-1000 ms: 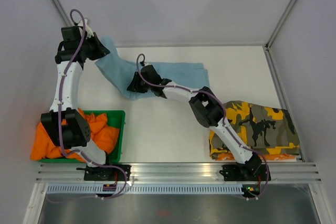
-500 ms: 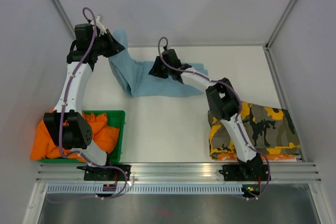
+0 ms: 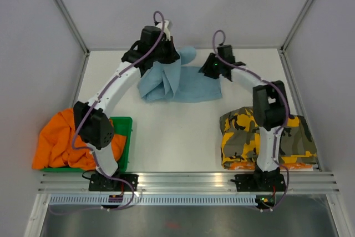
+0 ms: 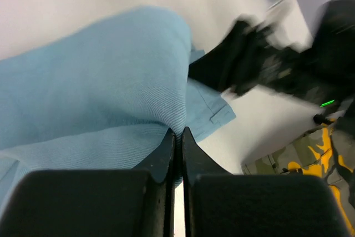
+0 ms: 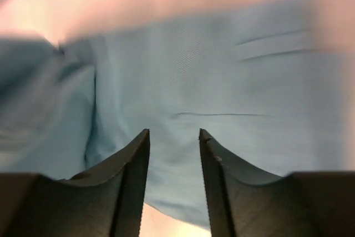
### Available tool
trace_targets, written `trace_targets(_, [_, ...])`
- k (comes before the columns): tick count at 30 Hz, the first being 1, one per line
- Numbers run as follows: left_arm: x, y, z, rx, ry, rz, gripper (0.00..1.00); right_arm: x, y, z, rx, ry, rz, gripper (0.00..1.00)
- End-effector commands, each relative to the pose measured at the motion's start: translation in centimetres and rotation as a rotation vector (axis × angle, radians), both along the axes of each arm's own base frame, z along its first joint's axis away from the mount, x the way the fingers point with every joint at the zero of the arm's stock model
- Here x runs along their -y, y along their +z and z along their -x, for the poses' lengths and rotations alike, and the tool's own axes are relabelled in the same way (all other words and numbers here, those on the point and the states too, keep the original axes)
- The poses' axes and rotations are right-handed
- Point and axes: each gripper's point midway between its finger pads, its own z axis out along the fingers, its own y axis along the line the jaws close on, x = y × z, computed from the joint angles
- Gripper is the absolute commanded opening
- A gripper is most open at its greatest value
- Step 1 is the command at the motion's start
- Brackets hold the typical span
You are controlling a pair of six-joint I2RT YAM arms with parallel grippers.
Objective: Fold and stack the trousers
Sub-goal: Fold the trousers
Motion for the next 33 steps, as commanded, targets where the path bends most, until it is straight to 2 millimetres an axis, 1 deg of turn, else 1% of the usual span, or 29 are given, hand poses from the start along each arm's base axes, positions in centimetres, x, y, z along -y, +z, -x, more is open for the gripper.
trace_targets(1, [3.9, 1.1, -1.5, 0.096, -0.004, -0.050, 0.02, 13.5, 8.5, -1.8, 0.133, -0.238, -0.009, 0.49])
trace_targets(2, [4.5, 0.3, -1.7, 0.093, 0.012, -0.085, 0.02, 15.4, 7.8, -0.9, 0.108, -0.269, 0.002, 0.50])
trace_targets(3, [6.3, 0.6, -1.2, 0.103, -0.011, -0.100, 0.02, 17.4, 7.9, -0.4, 0.101, -0.298, 0.009, 0.50])
trace_targets(4, [7.5, -2.1, -1.8, 0.066, -0.011, -0.138, 0.02, 21.1, 9.0, 0.2, 0.110, -0.366, 0.014, 0.50])
trace_targets(5, [8.0, -3.1, -2.1, 0.055, 0.007, -0.166, 0.02, 22.5, 9.1, 0.8, 0.110, -0.387, 0.020, 0.51])
trace_targets(6, [9.5, -2.8, -1.6, 0.044, 0.010, -0.163, 0.02, 23.6, 8.4, 1.7, 0.090, -0.404, 0.017, 0.51])
trace_targets(7, [10.6, -5.8, -2.1, -0.001, 0.013, -0.196, 0.02, 25.0, 9.4, 2.3, 0.112, -0.416, -0.002, 0.51])
trace_targets(8, [11.0, -6.8, -2.3, -0.014, 0.032, -0.214, 0.02, 25.2, 9.0, 2.9, 0.101, -0.407, -0.010, 0.52])
trace_targets(9, [12.2, -6.1, -2.3, -0.013, 0.048, -0.186, 0.02, 25.3, 9.3, 3.1, 0.103, -0.396, -0.022, 0.52])
trace_targets(11, [12.5, -8.0, -2.5, -0.059, 0.066, -0.197, 0.02, 24.4, 9.1, 3.8, 0.086, -0.347, -0.054, 0.53])
trace_targets(13, [12.3, -7.7, -2.9, -0.050, 0.094, -0.187, 0.02, 22.8, 9.1, 3.7, 0.093, -0.307, -0.134, 0.53])
trace_targets(14, [11.6, -6.9, -3.2, -0.029, 0.125, -0.192, 0.02, 21.1, 8.0, 4.6, 0.061, -0.266, -0.198, 0.52])
trace_targets(15, [11.1, -6.5, -3.4, -0.019, 0.139, -0.198, 0.02, 20.0, 7.9, 4.7, 0.052, -0.263, -0.243, 0.53])
trace_targets(16, [10.6, -6.1, -3.6, -0.012, 0.153, -0.197, 0.02, 17.5, 8.3, 4.6, 0.083, -0.210, -0.253, 0.52])
trace_targets(17, [10.3, -5.6, -3.7, -0.006, 0.159, -0.182, 0.02, 16.4, 7.5, 4.7, 0.073, -0.207, -0.238, 0.52])
trace_targets(19, [9.2, -4.9, -3.6, -0.019, 0.174, -0.141, 0.02, 11.7, 6.1, 4.8, 0.045, -0.126, -0.229, 0.52])
trace_targets(21, [8.8, -4.5, -3.1, -0.023, 0.163, -0.100, 0.02, 9.4, 5.6, 3.9, 0.039, -0.096, -0.240, 0.51])
trace_targets(22, [8.7, -4.5, -2.9, -0.025, 0.155, -0.095, 0.02, 7.7, 4.0, 3.5, 0.002, -0.083, -0.257, 0.50])
trace_targets(23, [8.5, -4.9, -2.6, -0.035, 0.148, -0.097, 0.02, 6.8, 4.6, 2.3, 0.028, -0.074, -0.268, 0.49])
trace_targets(24, [8.4, -4.5, -2.4, -0.032, 0.145, -0.094, 0.02, 5.8, 4.4, 1.8, 0.034, -0.070, -0.262, 0.49])
trace_targets(25, [8.4, -4.5, -2.3, -0.034, 0.140, -0.094, 0.02, 5.2, 2.5, 1.2, 0.000, -0.074, -0.257, 0.49])
trace_targets(26, [8.4, -4.8, -2.0, -0.043, 0.130, -0.092, 0.02, 4.5, 3.5, -0.1, 0.027, -0.066, -0.268, 0.48])
trace_targets(27, [8.4, -4.7, -1.9, -0.045, 0.125, -0.090, 0.02, 3.3, 3.5, -0.5, 0.028, -0.048, -0.270, 0.48])
trace_targets(28, [8.6, -4.7, -1.8, -0.048, 0.115, -0.083, 0.02, 2.7, 1.6, -0.9, -0.011, -0.049, -0.259, 0.47])
trace_targets(29, [8.9, -4.7, -1.7, -0.053, 0.104, -0.075, 0.02, 2.0, 2.6, -2.2, 0.019, -0.042, -0.262, 0.47])
trace_targets(30, [9.3, -4.8, -1.6, -0.059, 0.091, -0.057, 0.02, 1.3, 1.2, -2.7, 0.000, -0.041, -0.256, 0.47])
trace_targets(31, [9.6, -4.9, -1.5, -0.066, 0.079, -0.042, 0.02, 1.1, 1.0, -3.3, 0.004, -0.047, -0.255, 0.47])
trace_targets(32, [10.2, -5.0, -1.2, -0.088, 0.060, -0.013, 0.02, 0.9, 1.7, -4.4, 0.019, -0.060, -0.273, 0.46])
trace_targets(33, [10.6, -5.2, -0.9, -0.099, 0.045, 0.003, 0.02, 0.8, 0.5, -4.9, 0.003, -0.068, -0.276, 0.47])
